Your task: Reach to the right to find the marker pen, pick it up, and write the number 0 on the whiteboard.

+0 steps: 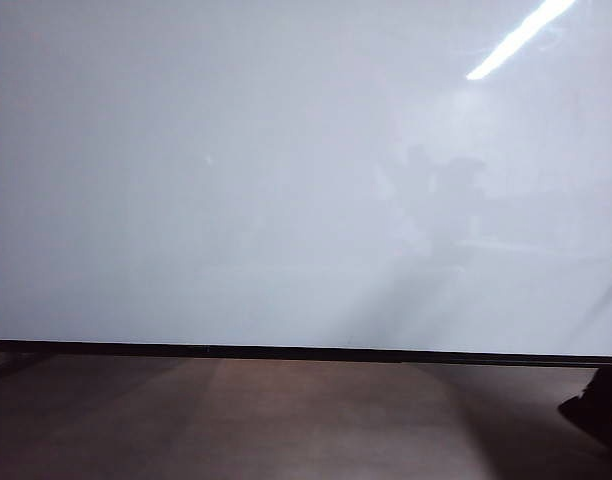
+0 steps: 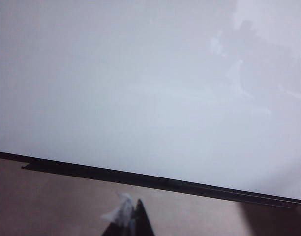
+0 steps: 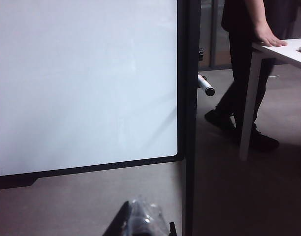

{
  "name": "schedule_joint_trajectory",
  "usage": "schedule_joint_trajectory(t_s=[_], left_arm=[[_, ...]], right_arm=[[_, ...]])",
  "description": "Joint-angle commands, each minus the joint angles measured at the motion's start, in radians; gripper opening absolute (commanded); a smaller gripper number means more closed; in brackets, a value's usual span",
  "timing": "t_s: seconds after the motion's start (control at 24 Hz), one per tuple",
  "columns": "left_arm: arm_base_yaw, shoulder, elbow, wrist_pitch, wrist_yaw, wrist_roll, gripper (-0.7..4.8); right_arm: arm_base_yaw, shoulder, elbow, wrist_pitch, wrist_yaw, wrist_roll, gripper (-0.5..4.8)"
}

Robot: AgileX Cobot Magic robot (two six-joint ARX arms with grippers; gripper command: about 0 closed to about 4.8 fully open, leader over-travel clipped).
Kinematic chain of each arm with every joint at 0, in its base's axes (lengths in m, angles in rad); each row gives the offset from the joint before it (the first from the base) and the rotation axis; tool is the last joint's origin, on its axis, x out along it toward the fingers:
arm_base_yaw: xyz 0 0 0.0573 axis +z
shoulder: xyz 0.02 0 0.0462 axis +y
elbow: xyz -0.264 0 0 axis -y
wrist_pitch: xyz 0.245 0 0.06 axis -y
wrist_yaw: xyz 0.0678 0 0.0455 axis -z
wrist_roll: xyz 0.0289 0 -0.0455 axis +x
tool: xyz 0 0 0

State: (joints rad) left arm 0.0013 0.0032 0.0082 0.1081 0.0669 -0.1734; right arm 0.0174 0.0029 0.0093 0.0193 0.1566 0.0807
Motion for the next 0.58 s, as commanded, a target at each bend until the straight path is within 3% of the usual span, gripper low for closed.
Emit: schedule_joint_trajectory(t_s=[0.04,0.12,0.21,0.33,0.37,0.42,0.46,0.5,0.54,0.58], left_arm=[[0.000,0.001,0.006,0.001,0.025,-0.015,-0.05],[-0.001,0.001,0.017,-0.008,0.093,-0.021,-0.05],[0.000,0.001,0.020,-0.008,0.089,-0.018,-0.05],[0.000,0.001,0.068,-0.006,0.075,-0.027,-0.05],[-0.001,0.002,0.143,-0.038,0.131,-0.108,-0.05],[-0.001,0.006,0.192,-0.080,0.150,-0.136,-0.05],[-0.002,0.035,0.316,-0.224,0.166,-0.130,-0.05],[-0.001,0.055,0.368,-0.286,0.161,-0.103,-0.05],[0.001,0.107,0.462,-0.369,0.126,-0.020,-0.05],[0.001,0.132,0.490,-0.367,0.107,-0.001,-0.05]], right_arm=[[0.000,-0.001,0.024,0.011,-0.002,0.022,-0.06],[0.003,-0.001,0.062,-0.053,-0.046,0.100,-0.06],[0.003,-0.001,0.102,-0.129,-0.044,0.072,-0.06],[0.002,-0.001,0.153,-0.057,-0.016,0.021,-0.06],[0.003,0.000,0.216,-0.044,-0.021,0.026,-0.06],[0.005,0.005,0.268,-0.047,-0.042,0.048,-0.06],[0.005,0.042,0.386,-0.073,-0.082,0.097,-0.06],[0.005,0.072,0.443,-0.090,-0.090,0.095,-0.06],[0.004,0.156,0.561,-0.087,-0.085,0.076,-0.06],[0.002,0.202,0.610,-0.065,-0.080,0.044,-0.06]])
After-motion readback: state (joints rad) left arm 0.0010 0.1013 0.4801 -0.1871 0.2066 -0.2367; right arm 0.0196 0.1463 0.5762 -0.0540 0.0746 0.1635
